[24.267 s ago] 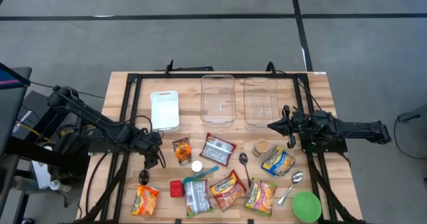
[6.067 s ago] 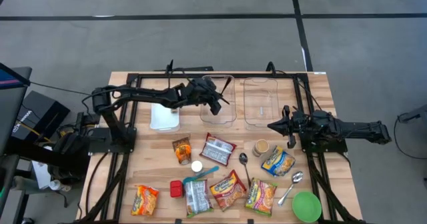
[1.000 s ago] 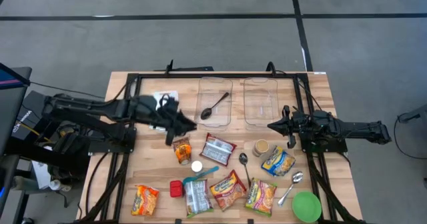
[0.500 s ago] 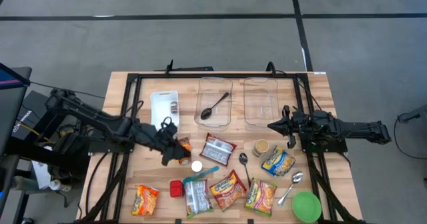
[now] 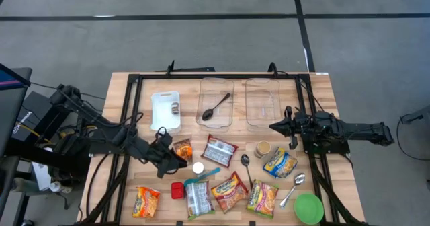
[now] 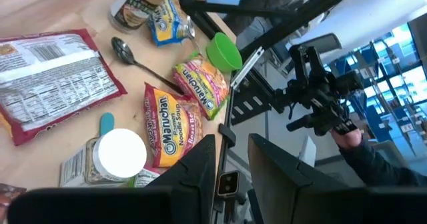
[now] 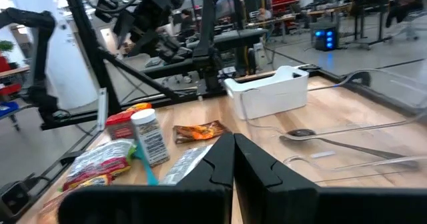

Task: Pick & Place Food Item
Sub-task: Put the red seasoning can into the white bin

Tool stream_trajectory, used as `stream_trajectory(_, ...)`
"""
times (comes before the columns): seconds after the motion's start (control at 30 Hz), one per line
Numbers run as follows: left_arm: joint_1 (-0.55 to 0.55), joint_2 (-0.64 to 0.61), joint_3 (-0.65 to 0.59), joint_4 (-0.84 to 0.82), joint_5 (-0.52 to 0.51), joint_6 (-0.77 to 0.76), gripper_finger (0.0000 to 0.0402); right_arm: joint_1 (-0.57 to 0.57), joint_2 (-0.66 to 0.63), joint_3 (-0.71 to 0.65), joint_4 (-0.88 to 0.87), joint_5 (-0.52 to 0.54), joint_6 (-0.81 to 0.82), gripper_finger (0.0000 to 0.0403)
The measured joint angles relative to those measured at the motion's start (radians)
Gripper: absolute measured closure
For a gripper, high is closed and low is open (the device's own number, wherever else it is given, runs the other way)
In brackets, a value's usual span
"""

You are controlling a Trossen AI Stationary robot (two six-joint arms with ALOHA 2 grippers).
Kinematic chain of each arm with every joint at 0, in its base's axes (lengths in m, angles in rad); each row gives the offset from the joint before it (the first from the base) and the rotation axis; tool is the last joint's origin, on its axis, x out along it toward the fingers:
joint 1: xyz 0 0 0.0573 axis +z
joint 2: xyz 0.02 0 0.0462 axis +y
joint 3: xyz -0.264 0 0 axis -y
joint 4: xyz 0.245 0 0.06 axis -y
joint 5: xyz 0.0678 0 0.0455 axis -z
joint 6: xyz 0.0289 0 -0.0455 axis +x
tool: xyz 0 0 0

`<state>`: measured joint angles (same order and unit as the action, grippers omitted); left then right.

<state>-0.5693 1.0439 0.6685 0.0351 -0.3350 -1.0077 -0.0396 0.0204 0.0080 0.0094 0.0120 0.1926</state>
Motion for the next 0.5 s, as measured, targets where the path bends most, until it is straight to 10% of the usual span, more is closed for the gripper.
stream_trajectory(0.5, -0.125, 0.000, 0.000, 0.418, -0.120, 0.235, 0.0317, -0.016, 0.000, 0.000, 0.002, 0.014, 0.000, 0.0403)
